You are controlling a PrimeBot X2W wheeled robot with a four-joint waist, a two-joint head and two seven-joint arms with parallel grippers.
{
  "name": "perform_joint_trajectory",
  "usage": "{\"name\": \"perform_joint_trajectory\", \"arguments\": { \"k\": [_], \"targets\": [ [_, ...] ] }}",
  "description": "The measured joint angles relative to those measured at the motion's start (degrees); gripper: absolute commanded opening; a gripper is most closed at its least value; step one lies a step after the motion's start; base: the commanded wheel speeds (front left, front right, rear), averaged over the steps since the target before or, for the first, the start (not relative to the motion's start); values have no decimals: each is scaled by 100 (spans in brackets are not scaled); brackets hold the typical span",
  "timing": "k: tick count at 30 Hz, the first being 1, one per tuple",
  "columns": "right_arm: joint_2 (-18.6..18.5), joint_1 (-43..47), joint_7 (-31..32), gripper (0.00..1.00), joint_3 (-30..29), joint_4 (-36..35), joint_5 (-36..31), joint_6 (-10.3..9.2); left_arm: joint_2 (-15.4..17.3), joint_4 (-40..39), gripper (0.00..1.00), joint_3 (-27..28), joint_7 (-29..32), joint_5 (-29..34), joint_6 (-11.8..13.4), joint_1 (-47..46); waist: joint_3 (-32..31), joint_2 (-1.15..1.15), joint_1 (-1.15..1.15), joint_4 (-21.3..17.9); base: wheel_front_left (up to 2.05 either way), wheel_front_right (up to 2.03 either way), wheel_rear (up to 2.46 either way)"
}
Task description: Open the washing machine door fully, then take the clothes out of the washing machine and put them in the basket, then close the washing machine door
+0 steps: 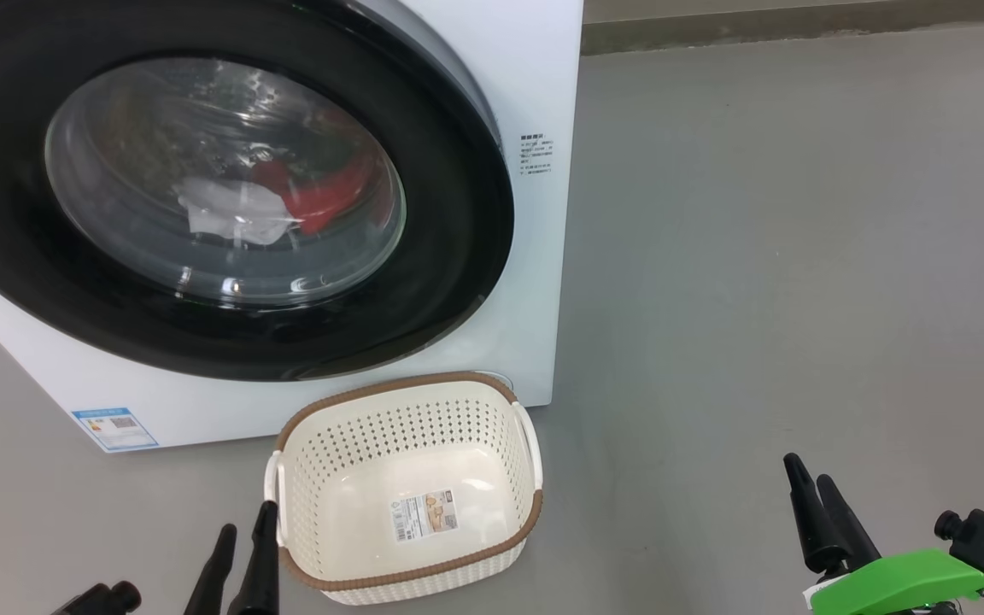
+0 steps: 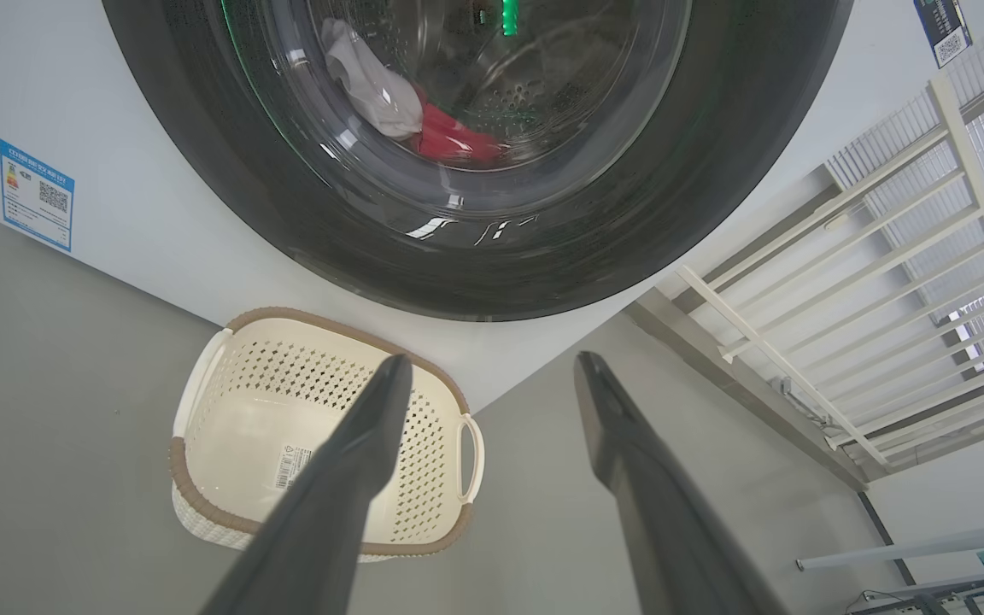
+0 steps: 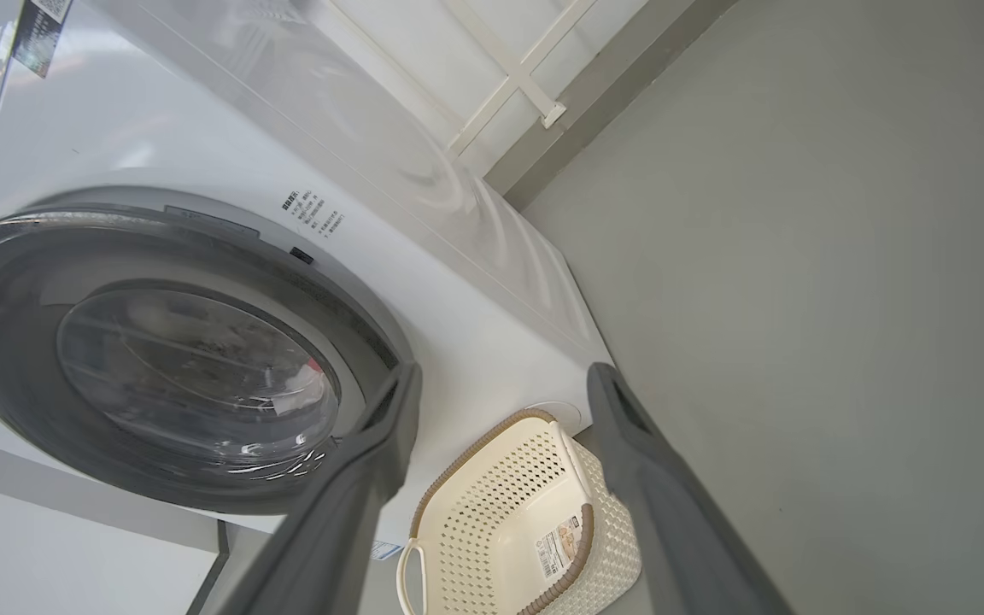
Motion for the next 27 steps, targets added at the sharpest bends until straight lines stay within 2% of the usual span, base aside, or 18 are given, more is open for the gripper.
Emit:
{"name": "perform_joint_trajectory", "arguments": {
  "k": [27],
  "targets": [
    [-22,129,-438,100,168,-82,-1724,0,268,-248,100,-478,-450,1991,566,122,-20,0,0,13,0,0,0]
  ]
}}
